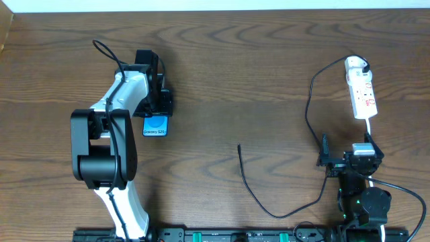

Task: Plug charger to phone and switch on socket
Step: 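Close the left gripper on the phone and tilt it up, then lift the phone with the left gripper and hold it upright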

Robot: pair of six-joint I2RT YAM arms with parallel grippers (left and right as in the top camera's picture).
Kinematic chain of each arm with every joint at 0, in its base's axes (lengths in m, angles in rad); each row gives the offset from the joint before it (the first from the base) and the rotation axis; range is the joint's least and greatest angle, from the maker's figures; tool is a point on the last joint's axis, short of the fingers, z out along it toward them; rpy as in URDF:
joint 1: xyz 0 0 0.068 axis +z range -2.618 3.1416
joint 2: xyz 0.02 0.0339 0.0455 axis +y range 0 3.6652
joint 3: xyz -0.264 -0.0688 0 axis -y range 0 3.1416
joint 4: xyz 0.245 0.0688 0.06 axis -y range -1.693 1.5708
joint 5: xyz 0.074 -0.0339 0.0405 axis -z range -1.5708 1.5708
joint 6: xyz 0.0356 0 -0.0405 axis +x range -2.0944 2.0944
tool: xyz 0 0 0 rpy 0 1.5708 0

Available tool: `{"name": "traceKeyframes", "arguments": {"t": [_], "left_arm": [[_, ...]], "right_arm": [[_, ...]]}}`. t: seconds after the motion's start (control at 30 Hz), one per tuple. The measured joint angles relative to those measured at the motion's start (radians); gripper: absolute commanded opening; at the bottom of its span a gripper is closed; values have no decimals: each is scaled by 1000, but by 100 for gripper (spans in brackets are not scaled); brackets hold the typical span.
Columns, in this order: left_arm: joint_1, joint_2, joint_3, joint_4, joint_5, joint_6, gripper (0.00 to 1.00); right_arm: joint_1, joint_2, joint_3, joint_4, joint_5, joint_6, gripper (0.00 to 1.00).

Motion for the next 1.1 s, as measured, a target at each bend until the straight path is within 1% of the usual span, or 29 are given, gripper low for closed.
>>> {"name": "traceKeyframes", "arguments": {"t": [0.27,0.77,1.1], "left_arm": [[0,0,4,-28,0,0,7],[0,-7,4,-32,0,0,8],[0,-121,4,-38,0,0,7]], "right_arm": [[0,0,0,0,0,0,99],[0,0,0,0,0,0,99],[0,0,0,0,0,0,99]]}}
